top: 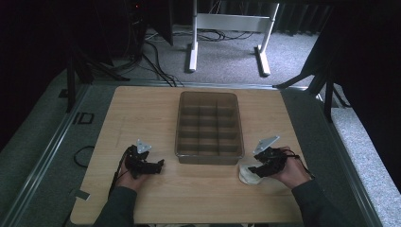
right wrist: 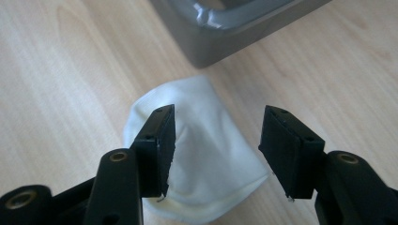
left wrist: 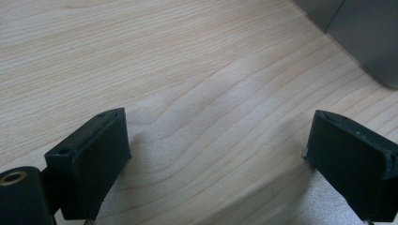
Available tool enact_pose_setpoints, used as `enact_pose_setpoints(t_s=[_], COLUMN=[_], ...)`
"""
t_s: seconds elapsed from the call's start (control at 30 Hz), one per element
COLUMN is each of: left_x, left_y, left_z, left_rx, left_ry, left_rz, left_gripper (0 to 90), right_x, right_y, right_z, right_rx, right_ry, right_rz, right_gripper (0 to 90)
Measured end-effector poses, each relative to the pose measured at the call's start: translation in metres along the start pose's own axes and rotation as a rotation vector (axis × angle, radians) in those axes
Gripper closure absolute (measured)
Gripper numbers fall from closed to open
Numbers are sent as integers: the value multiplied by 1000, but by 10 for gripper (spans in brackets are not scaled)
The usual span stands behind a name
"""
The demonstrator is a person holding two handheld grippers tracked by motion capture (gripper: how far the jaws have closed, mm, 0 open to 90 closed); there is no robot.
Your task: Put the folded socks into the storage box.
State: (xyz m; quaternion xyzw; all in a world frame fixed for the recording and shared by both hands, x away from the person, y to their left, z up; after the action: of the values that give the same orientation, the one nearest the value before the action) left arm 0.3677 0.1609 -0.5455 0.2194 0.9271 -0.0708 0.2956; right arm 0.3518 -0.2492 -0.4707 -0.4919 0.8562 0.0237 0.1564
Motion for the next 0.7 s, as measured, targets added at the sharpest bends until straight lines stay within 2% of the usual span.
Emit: enact_pose_setpoints(t_s=[0.1, 0.17, 0.7], left_x=[0, 0, 0], left_y=[0, 0, 0], left_z=[0, 0, 0], left_rx=[0, 0, 0], left_ry=[0, 0, 0], left_rz=[0, 0, 0], left_gripper=[66, 66, 66], right_x=[0, 1, 7], right_y=[1, 5, 11], right_z=[0, -1, 7], right_rx=[0, -12, -57], right_ry=[6, 31, 111], right_rz=[-8, -34, -79], right_gripper=[451, 451, 439])
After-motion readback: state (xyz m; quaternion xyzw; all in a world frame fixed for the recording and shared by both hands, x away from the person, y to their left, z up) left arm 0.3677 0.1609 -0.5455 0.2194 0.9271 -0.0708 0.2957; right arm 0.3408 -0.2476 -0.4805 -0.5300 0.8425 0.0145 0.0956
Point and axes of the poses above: each handheld gripper's, and its own axes: z roughly forward along the jaws, x roughly out of its underside, y roughly to its left, the point moved 5 cm from there along z, roughly forward along the jaws, and after that the axes turned 10 degrees about y, right-handed, at the moved point
